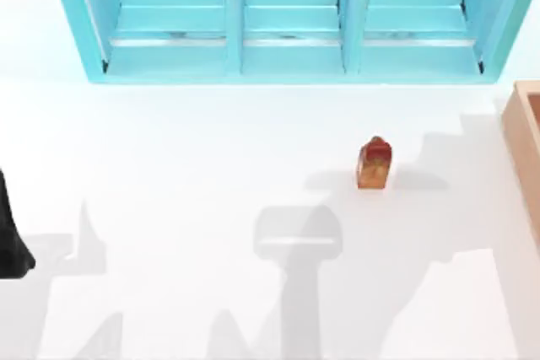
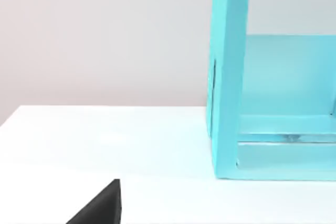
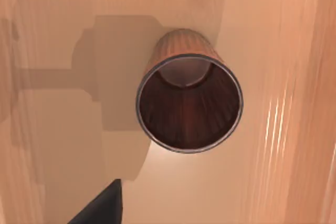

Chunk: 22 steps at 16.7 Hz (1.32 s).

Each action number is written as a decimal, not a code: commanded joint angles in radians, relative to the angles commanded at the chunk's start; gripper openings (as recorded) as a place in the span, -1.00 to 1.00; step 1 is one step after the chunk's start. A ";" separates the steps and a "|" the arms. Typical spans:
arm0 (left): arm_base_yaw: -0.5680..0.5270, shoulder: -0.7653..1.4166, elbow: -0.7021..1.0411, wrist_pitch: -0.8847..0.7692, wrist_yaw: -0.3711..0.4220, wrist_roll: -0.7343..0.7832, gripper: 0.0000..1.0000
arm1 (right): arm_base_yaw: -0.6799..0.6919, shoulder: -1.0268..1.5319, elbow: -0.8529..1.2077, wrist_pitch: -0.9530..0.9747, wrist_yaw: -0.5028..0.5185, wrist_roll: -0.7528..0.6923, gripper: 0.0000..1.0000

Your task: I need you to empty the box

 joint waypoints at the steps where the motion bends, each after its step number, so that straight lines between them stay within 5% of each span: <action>1: 0.000 0.000 0.000 0.000 0.000 0.000 1.00 | 0.000 0.000 0.000 0.000 0.000 0.000 1.00; 20: 0.000 0.000 0.000 0.000 0.000 0.000 1.00 | 0.003 0.050 -0.328 0.378 0.000 0.004 1.00; 22: 0.000 0.000 0.000 0.000 0.000 0.000 1.00 | 0.003 0.050 -0.328 0.378 0.000 0.004 0.70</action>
